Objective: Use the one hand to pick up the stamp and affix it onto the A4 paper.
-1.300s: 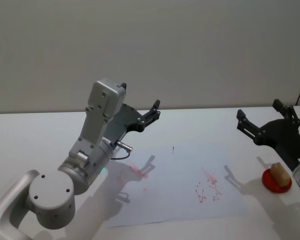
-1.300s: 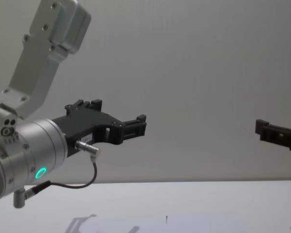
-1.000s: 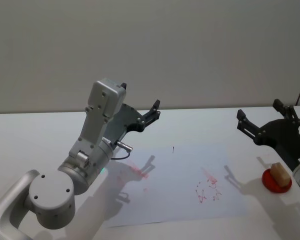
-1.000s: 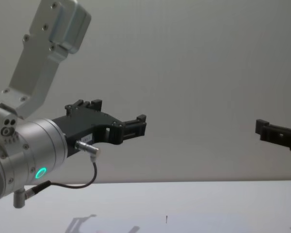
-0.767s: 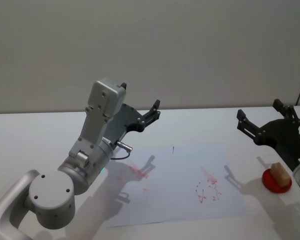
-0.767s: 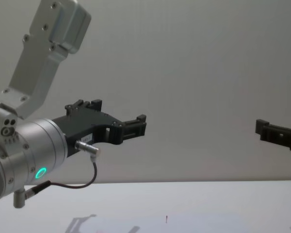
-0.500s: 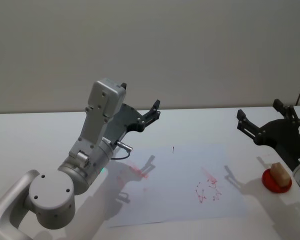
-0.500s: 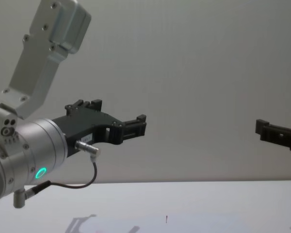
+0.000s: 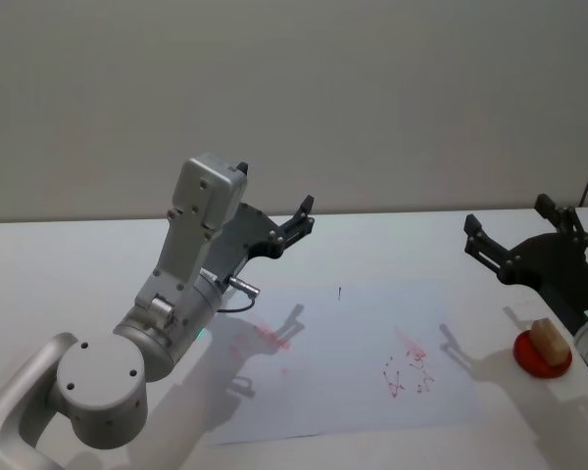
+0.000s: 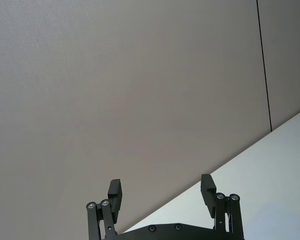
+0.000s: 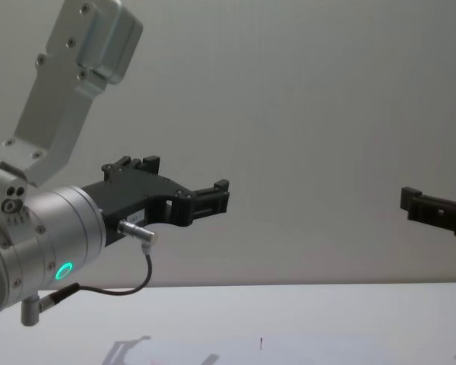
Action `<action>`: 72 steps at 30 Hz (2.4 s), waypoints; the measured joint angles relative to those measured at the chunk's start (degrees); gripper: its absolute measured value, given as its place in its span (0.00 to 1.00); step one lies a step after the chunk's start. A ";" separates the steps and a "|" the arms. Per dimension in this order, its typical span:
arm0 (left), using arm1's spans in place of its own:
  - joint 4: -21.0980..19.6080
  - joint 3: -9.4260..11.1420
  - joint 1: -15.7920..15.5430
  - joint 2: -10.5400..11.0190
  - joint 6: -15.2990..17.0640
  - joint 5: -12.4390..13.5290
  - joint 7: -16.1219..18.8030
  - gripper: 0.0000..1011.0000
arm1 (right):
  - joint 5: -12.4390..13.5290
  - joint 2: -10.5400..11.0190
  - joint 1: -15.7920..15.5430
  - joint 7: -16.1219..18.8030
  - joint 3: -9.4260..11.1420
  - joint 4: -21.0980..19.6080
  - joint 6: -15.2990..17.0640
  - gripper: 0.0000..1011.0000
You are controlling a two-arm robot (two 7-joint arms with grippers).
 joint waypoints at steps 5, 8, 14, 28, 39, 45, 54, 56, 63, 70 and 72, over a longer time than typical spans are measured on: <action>0.00 0.00 0.00 0.00 0.00 0.00 0.00 0.99 | 0.00 0.00 -0.02 0.00 0.00 0.00 0.00 0.99; 0.00 0.00 0.00 0.00 0.00 0.00 0.00 0.99 | -0.01 0.05 -0.30 -0.15 0.00 -0.14 0.06 0.99; 0.00 0.00 0.00 0.00 0.00 0.00 0.00 0.99 | -0.25 0.59 -1.93 -1.72 0.00 -1.76 0.79 0.99; 0.00 0.00 0.00 0.00 0.00 0.00 0.00 0.99 | -0.35 3.09 -6.07 -5.99 1.27 -5.23 6.18 0.99; 0.00 0.00 0.00 0.00 0.00 0.00 0.00 0.99 | 0.38 4.03 -7.38 -6.48 1.97 -5.28 11.40 0.99; 0.00 0.00 0.00 0.00 0.00 0.00 0.00 0.99 | 0.81 4.23 -8.10 -6.45 2.16 -4.82 14.00 0.99; 0.00 0.00 0.00 0.00 0.00 0.00 0.00 0.99 | 1.13 4.52 -9.21 -6.43 2.36 -4.26 17.22 0.99; 0.00 0.00 0.00 0.00 0.00 0.00 0.00 0.99 | 1.14 4.58 -9.35 -6.44 2.40 -4.15 17.67 0.99; 0.00 0.00 0.00 0.00 0.00 0.00 0.00 0.99 | 0.81 4.69 -9.44 -6.40 2.66 -3.47 18.74 0.99; 0.00 0.00 0.00 0.00 0.00 0.00 0.00 0.99 | -0.07 4.57 -8.60 -5.75 2.91 -2.30 19.16 0.99; 0.00 0.00 0.00 0.00 0.00 0.00 0.00 0.99 | -0.23 4.48 -8.30 -5.47 2.97 -1.99 19.21 0.99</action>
